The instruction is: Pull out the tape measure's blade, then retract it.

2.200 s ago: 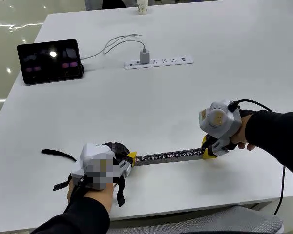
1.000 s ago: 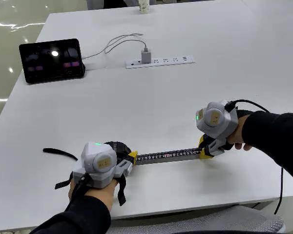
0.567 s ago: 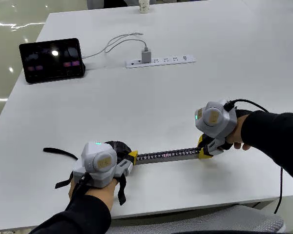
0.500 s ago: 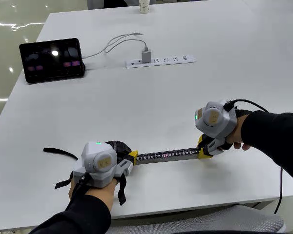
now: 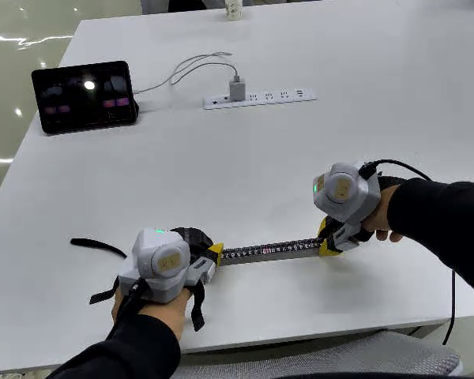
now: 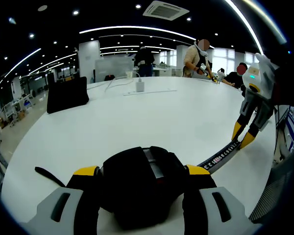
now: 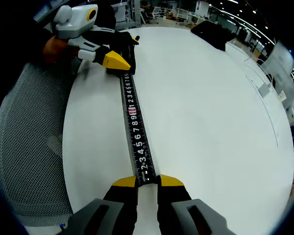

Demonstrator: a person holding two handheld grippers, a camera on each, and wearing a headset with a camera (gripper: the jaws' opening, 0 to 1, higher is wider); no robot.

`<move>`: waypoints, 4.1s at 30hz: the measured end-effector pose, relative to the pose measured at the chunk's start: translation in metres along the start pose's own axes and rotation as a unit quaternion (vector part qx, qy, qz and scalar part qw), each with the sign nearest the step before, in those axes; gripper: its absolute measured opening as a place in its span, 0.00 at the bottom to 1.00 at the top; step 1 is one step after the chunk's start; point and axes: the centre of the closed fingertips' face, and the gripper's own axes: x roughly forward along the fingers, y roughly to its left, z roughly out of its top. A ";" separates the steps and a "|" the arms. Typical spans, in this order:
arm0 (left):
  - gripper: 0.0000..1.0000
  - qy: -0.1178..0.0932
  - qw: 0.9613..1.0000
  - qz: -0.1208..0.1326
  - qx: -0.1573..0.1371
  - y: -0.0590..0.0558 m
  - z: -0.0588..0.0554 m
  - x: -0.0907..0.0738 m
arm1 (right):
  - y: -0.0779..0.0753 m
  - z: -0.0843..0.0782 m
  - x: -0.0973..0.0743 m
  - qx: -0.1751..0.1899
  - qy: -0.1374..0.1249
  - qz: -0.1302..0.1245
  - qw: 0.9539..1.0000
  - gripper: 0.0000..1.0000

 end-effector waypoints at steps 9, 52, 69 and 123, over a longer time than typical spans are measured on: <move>0.64 0.000 1.000 0.000 0.000 0.001 0.000 0.000 | 0.000 0.004 0.001 0.001 0.000 -0.001 1.000 0.11; 0.64 0.000 1.000 0.000 0.000 -0.001 0.000 0.000 | 0.003 0.018 0.005 0.016 -0.010 -0.002 1.000 0.11; 0.64 0.000 1.000 -0.001 0.000 0.000 0.001 0.000 | 0.002 0.025 0.007 0.018 -0.011 0.000 1.000 0.11; 0.64 0.000 1.000 -0.002 0.000 0.002 0.001 0.001 | 0.008 0.045 0.013 0.016 -0.025 0.003 1.000 0.11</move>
